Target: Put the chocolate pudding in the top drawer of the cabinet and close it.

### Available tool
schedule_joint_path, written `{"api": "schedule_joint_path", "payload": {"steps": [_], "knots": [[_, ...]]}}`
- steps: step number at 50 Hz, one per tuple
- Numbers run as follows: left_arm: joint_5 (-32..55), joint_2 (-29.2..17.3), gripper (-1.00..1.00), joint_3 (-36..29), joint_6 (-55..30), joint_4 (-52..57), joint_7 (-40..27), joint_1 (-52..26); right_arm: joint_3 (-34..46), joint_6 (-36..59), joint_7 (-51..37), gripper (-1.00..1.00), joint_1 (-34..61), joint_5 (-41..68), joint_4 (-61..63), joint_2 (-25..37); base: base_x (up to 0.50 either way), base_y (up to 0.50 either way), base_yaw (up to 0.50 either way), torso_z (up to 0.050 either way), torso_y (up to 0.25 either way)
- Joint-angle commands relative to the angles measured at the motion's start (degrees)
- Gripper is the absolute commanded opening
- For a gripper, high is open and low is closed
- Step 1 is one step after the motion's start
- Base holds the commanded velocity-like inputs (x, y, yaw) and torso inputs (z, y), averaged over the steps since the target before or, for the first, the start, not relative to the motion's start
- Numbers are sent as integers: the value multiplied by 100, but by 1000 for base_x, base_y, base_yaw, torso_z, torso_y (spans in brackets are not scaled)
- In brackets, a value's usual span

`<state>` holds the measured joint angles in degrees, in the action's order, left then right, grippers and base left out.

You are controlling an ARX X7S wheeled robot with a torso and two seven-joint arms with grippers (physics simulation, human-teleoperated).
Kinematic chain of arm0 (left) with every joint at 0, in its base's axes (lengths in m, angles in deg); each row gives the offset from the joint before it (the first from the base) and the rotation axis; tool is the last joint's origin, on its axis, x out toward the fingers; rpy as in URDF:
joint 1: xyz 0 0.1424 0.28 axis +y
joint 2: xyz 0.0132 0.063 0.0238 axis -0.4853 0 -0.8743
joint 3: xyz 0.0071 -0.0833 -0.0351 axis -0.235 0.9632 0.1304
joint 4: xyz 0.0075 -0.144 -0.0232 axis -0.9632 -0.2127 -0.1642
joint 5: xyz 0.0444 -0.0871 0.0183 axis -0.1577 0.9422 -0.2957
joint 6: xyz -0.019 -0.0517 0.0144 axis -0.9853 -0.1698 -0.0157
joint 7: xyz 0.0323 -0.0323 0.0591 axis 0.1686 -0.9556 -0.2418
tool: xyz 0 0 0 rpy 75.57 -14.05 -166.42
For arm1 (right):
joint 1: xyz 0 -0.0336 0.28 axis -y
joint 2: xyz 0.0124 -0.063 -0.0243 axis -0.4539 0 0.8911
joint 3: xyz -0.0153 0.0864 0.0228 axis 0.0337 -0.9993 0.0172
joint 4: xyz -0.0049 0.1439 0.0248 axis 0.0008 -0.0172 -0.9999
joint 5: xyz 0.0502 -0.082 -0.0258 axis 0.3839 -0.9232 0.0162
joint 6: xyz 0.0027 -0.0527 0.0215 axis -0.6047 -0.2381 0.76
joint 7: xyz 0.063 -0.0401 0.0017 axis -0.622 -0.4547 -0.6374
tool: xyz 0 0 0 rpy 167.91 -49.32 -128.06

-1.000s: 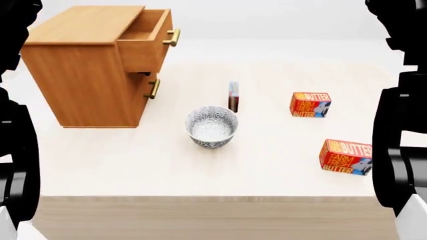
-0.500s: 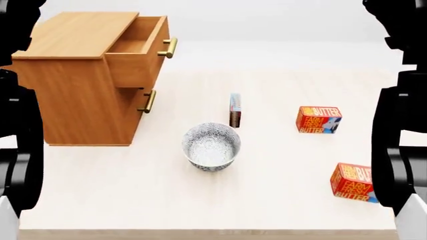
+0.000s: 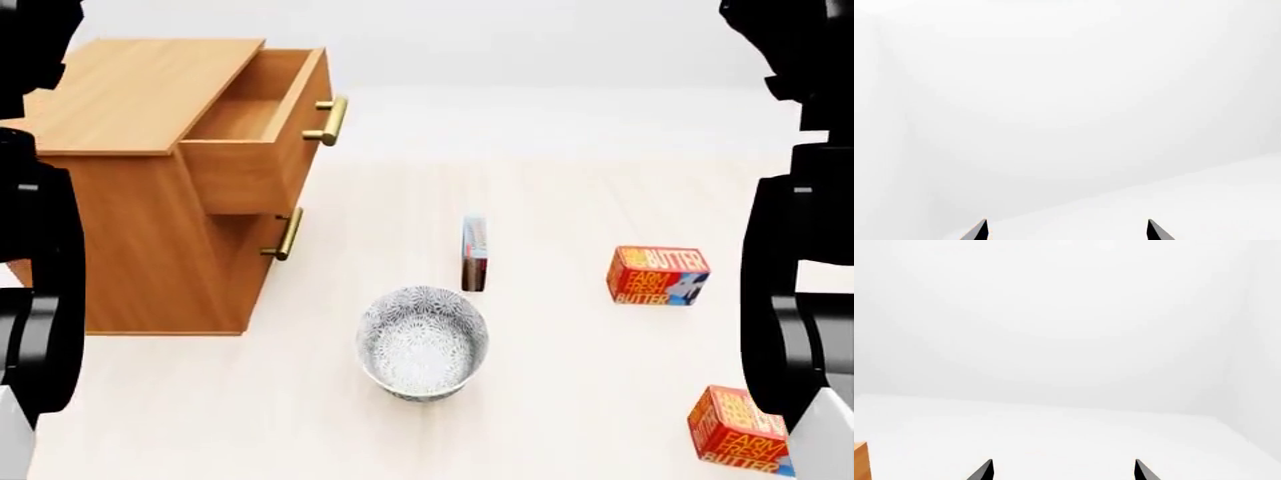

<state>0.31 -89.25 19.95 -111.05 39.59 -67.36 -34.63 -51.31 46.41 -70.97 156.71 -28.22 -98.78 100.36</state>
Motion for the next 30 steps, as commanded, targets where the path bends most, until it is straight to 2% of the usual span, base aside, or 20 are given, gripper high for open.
{"api": "schedule_joint_path", "payload": {"steps": [1,25,30], "knots": [[2,12,100,-35,51,-86,6,-46,-4,-21,-8,100,-8,28,-48,0,273,0,0,0,0],[28,-14,100,-92,30,-26,12,-46,-22,21,-42,100,-108,109,33,6,277,0,0,0,1],[35,-13,100,-113,27,-21,24,-49,-70,13,-69,100,-119,138,54,5,0,0,0,0,2]]}}
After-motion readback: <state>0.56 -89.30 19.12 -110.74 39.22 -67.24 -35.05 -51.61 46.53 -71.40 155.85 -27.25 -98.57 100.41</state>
